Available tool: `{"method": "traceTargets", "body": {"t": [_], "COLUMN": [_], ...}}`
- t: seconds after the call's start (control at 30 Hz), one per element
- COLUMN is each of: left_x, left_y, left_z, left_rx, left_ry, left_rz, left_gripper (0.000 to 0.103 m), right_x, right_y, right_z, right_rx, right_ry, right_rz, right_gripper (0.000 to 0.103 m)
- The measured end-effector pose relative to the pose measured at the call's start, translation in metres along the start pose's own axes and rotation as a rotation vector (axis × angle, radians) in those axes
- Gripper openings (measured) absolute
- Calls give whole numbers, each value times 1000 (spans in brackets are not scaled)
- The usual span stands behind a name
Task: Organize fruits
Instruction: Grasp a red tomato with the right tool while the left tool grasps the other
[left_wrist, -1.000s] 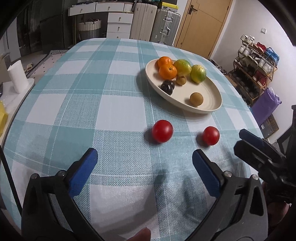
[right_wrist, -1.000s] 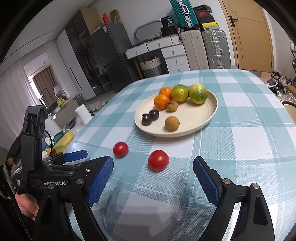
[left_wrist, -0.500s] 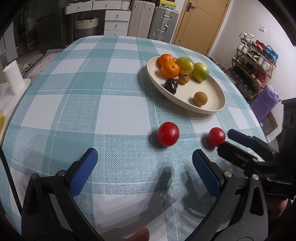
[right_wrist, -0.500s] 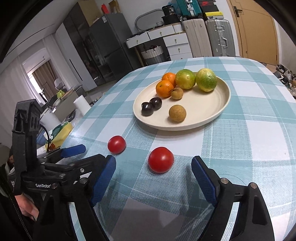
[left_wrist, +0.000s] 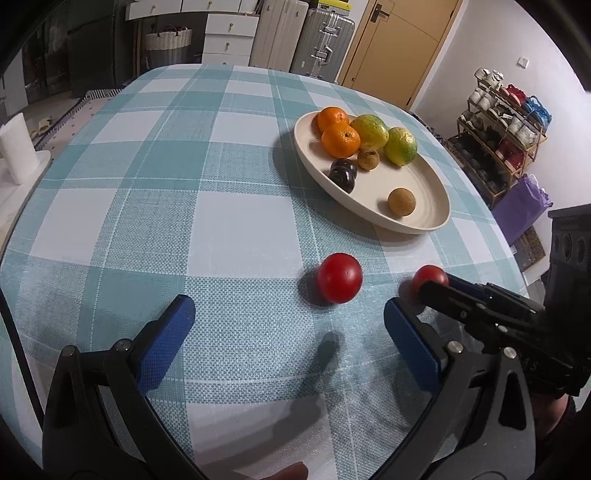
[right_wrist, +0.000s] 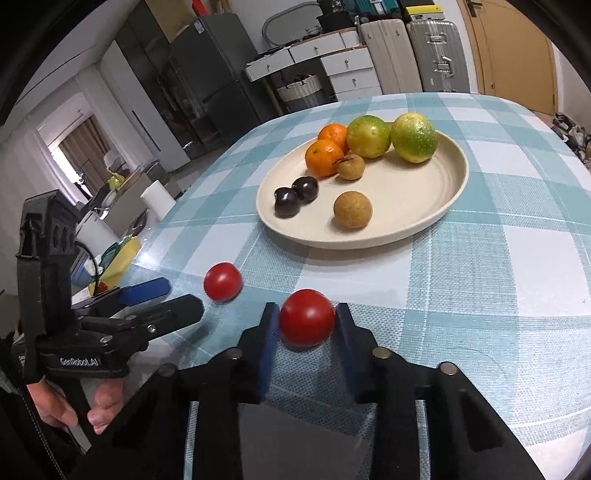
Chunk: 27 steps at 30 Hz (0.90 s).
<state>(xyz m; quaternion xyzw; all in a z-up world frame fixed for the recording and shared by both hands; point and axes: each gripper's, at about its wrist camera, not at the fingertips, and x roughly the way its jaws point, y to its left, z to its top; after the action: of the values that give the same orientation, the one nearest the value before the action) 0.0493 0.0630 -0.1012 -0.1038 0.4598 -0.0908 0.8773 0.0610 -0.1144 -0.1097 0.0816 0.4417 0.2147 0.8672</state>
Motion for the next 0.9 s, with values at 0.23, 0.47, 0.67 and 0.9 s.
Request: {"method": "traceTargets", "body": {"t": [0.23, 0.47, 0.67, 0.9], "left_x": [4, 9, 19, 25], "left_y": [-3, -14, -17, -25], "left_z": [6, 15, 20, 25], "left_rx": [12, 68, 74, 93], "left_ry": [25, 42, 86, 113], "left_rz": [-16, -28, -67, -131], "left_gripper": [101, 101, 89, 63], "right_x": [-13, -24, -30, -30], "right_y": [1, -10, -11, -20], "right_z": [2, 4, 2, 1], "right_rx": [-7, 42, 46, 64], "right_ry": [-45, -55, -63, -63], "right_rz": [7, 61, 91, 90], "right_gripper": [30, 30, 30, 30]}}
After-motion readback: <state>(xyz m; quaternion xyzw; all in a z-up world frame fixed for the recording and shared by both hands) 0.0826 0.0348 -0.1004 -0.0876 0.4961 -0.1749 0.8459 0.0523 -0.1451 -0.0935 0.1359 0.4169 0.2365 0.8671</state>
